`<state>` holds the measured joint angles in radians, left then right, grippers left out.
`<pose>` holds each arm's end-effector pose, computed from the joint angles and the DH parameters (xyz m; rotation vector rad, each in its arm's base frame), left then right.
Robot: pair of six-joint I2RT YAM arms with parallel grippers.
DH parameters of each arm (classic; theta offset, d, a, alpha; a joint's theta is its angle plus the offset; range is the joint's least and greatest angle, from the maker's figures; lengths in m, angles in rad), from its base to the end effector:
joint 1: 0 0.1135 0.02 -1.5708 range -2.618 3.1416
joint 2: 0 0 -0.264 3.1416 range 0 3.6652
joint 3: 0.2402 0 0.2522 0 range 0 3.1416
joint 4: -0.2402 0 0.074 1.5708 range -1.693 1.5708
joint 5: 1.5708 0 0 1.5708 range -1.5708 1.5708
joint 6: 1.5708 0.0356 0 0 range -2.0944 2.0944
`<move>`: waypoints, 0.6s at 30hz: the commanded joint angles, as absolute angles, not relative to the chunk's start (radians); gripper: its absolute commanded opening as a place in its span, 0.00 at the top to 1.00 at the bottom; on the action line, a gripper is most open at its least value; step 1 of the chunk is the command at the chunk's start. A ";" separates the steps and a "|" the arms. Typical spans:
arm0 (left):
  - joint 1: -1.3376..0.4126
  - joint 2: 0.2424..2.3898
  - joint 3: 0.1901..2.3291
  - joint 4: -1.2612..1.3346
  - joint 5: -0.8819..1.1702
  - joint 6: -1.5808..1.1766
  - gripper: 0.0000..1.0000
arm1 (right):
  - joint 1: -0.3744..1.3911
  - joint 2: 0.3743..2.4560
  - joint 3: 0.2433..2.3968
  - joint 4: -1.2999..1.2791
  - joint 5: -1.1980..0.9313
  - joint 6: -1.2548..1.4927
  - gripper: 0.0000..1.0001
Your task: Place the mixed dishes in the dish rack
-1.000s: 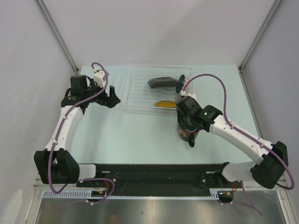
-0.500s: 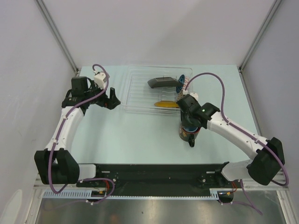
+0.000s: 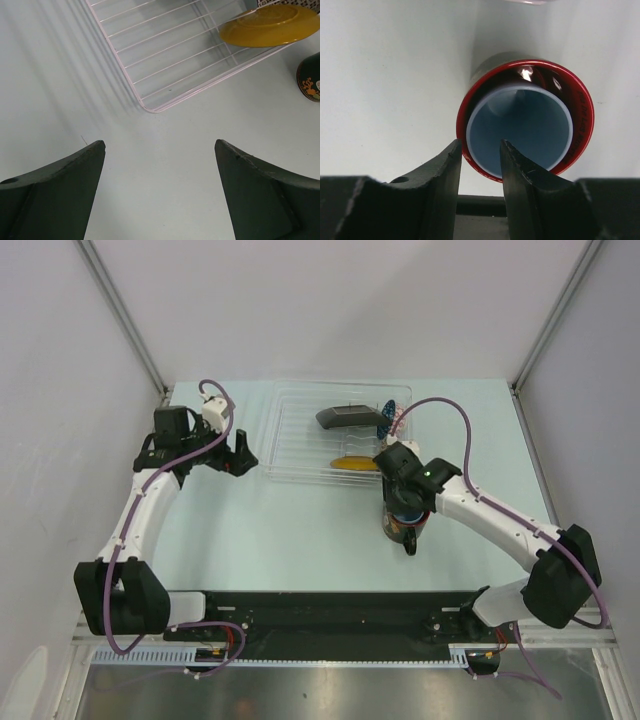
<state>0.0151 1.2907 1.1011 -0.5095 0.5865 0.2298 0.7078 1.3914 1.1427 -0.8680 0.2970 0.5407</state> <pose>0.2785 -0.0155 0.3133 0.5340 2.1171 -0.5250 0.2138 0.1692 0.2740 -0.1276 2.6020 0.0355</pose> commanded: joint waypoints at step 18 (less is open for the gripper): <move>0.011 1.253 1.088 -0.485 0.600 0.250 0.04 | 0.601 1.411 1.149 -0.865 0.308 0.479 0.61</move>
<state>0.0151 1.2881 1.0931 -0.5072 0.5861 0.2371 0.6174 1.4067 1.1431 -0.8440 0.2691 0.5037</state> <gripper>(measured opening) 0.963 0.397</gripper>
